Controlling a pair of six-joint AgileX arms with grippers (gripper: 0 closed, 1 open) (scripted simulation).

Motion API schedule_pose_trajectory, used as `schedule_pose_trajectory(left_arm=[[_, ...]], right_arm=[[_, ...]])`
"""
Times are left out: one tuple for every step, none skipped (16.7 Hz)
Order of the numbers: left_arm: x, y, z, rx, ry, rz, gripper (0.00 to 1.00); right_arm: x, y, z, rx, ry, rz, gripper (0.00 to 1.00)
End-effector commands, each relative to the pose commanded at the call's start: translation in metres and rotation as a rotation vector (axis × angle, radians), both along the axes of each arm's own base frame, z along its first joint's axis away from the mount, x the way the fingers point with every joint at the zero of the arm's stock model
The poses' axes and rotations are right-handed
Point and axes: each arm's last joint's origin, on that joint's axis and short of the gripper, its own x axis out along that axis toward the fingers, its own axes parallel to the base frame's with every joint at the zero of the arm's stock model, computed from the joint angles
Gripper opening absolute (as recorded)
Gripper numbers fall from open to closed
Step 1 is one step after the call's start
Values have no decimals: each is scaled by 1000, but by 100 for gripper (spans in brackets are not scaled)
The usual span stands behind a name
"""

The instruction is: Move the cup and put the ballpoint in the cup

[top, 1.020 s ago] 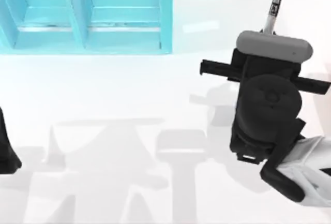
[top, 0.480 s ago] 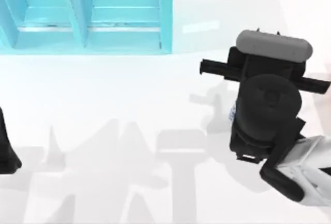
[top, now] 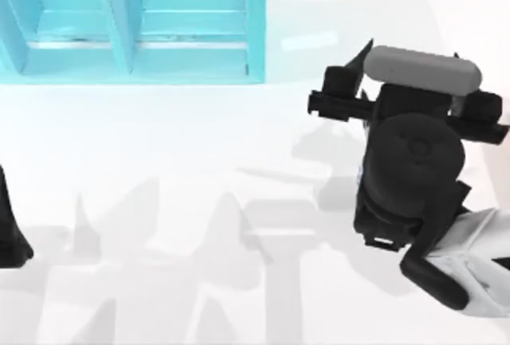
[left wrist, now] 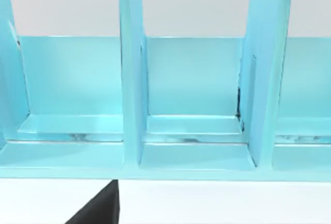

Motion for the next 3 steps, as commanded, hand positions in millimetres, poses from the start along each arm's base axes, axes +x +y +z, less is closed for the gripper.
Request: schedule_pose_trajectory(left_arm=[[0, 0, 0, 0, 0, 0, 100], [0, 0, 0, 0, 0, 0, 100], [0, 0, 0, 0, 0, 0, 100]], right_arm=[[0, 0, 0, 0, 0, 0, 100], [0, 0, 0, 0, 0, 0, 100], [0, 0, 0, 0, 0, 0, 100]])
